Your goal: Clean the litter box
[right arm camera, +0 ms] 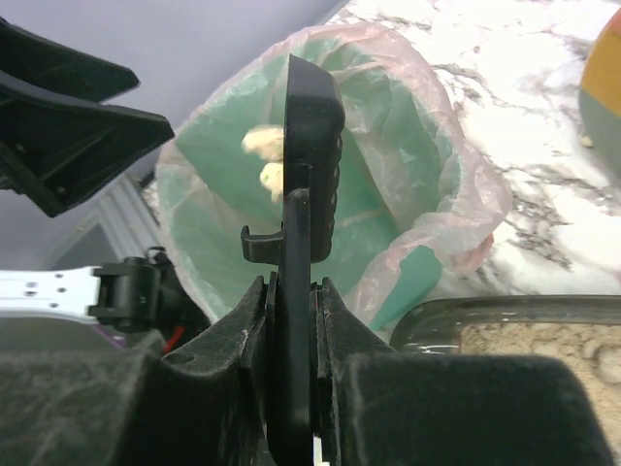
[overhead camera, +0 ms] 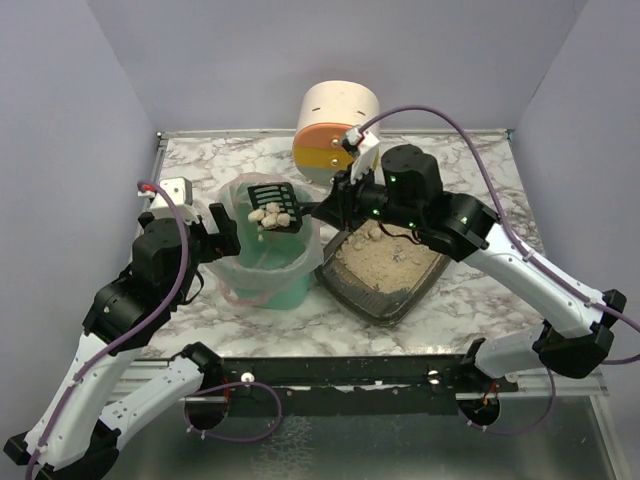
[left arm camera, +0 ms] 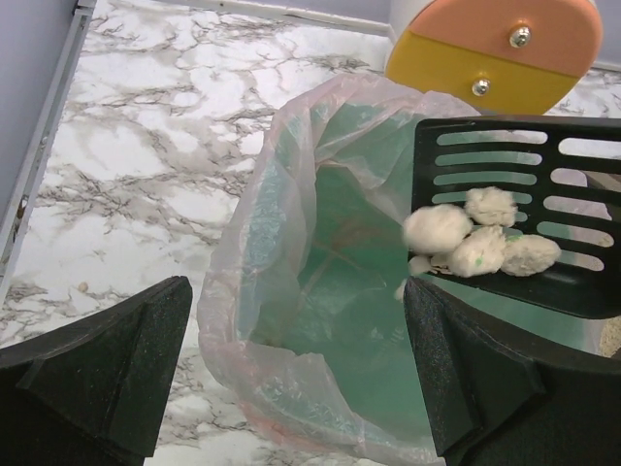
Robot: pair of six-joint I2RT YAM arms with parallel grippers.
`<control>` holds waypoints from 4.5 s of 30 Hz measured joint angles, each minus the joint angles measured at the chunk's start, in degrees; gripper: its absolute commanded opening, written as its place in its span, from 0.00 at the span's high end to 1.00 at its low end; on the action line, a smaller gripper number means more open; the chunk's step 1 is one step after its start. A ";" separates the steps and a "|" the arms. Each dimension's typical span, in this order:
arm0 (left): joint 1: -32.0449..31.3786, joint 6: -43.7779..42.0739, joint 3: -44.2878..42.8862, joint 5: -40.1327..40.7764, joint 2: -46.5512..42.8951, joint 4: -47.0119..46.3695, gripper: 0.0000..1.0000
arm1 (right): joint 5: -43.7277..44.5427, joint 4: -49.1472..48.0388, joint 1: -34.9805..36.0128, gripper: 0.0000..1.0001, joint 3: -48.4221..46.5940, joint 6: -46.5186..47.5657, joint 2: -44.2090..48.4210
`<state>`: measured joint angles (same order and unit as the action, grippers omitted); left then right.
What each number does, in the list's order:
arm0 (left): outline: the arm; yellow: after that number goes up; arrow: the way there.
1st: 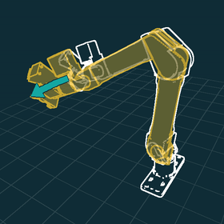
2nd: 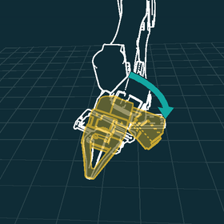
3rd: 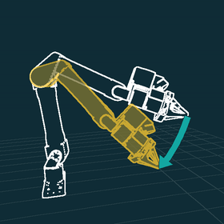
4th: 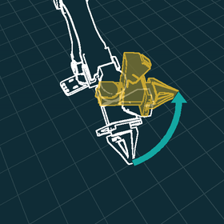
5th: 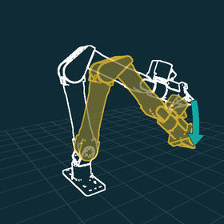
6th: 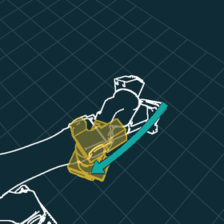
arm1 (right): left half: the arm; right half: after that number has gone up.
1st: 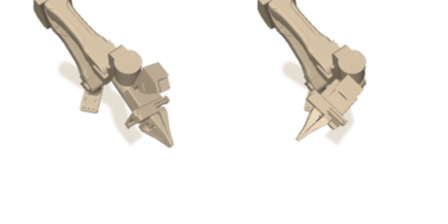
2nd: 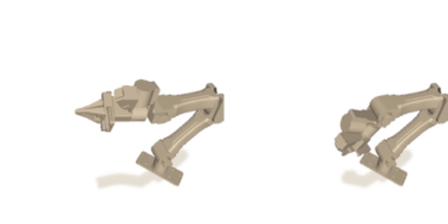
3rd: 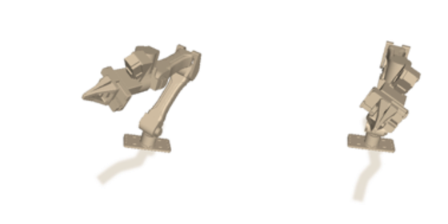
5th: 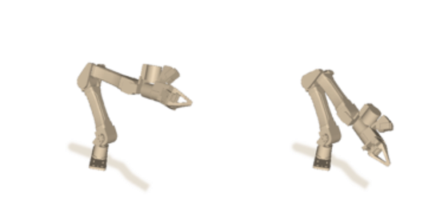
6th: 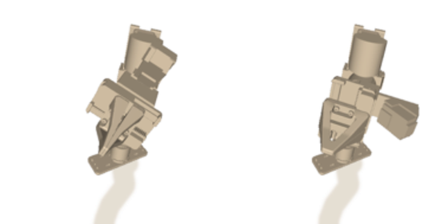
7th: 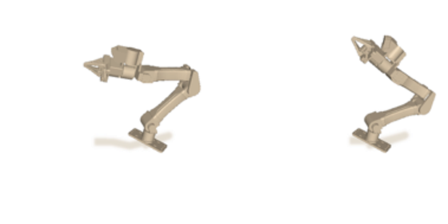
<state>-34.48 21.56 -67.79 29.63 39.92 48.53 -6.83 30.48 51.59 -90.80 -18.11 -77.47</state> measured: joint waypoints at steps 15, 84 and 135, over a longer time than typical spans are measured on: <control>0.00 0.20 0.00 0.00 1.05 0.90 0.01 | 28.76 5.68 17.68 0.99 -7.58 20.15 -5.25; -19.50 3.96 -17.00 -28.02 29.03 -8.96 0.09 | 61.18 22.80 22.27 0.99 31.41 -32.74 25.59; -13.99 -3.41 -27.56 -10.80 75.63 -9.07 0.59 | 66.14 25.70 19.56 0.99 35.60 -37.55 35.26</control>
<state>-48.47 18.15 -95.35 18.83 115.55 39.46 59.31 56.18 71.16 -55.20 -55.66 -42.22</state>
